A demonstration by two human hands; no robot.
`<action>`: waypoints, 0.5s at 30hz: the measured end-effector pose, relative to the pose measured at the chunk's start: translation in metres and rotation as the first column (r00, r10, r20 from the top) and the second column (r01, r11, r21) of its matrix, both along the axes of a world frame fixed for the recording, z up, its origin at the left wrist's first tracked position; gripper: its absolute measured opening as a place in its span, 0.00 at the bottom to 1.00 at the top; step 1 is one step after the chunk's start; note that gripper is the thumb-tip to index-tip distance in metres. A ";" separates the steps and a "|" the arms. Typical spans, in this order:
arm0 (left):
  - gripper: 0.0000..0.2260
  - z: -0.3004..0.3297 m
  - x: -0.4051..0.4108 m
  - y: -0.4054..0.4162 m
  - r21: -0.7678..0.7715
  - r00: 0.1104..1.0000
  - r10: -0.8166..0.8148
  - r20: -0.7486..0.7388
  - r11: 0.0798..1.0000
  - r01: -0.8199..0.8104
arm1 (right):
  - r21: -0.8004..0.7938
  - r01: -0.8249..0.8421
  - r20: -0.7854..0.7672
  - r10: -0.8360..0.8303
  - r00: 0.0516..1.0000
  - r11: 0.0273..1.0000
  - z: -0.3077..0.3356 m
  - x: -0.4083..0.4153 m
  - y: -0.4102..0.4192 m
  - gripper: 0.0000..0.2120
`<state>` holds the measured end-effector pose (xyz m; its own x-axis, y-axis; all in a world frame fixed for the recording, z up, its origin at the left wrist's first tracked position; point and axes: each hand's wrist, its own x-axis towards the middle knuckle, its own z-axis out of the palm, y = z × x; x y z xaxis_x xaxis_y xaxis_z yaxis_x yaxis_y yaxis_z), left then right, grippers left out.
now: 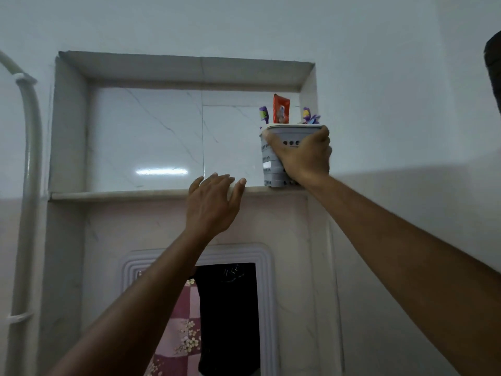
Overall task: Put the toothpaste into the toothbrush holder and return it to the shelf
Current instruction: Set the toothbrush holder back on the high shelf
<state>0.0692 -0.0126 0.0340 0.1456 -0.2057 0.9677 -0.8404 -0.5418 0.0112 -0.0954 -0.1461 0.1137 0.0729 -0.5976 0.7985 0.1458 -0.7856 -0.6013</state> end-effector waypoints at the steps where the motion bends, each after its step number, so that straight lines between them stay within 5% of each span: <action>1: 0.27 0.000 0.002 0.001 0.012 1.000 0.003 0.008 1.000 -0.003 | -0.011 -0.008 -0.075 0.008 0.997 1.000 -0.003 0.008 -0.004 0.64; 5: 0.27 0.001 0.005 0.001 0.038 0.999 0.028 0.023 0.999 -0.029 | -0.033 0.053 -0.350 -0.061 0.935 0.998 -0.023 0.029 -0.015 0.60; 9: 0.26 -0.001 0.004 0.001 0.038 1.000 0.013 0.022 0.999 -0.014 | -0.084 0.055 -0.408 -0.085 0.909 0.995 -0.034 0.033 -0.019 0.56; 12: 0.25 -0.001 0.002 0.006 0.063 0.999 -0.035 -0.009 0.997 0.035 | -0.093 0.087 -0.342 -0.114 0.933 0.992 -0.038 0.031 -0.018 0.56; 15: 0.25 -0.003 0.001 0.015 0.088 0.992 -0.111 -0.065 0.989 0.117 | -0.201 0.184 -0.109 -0.209 0.972 0.962 -0.054 0.022 -0.015 0.45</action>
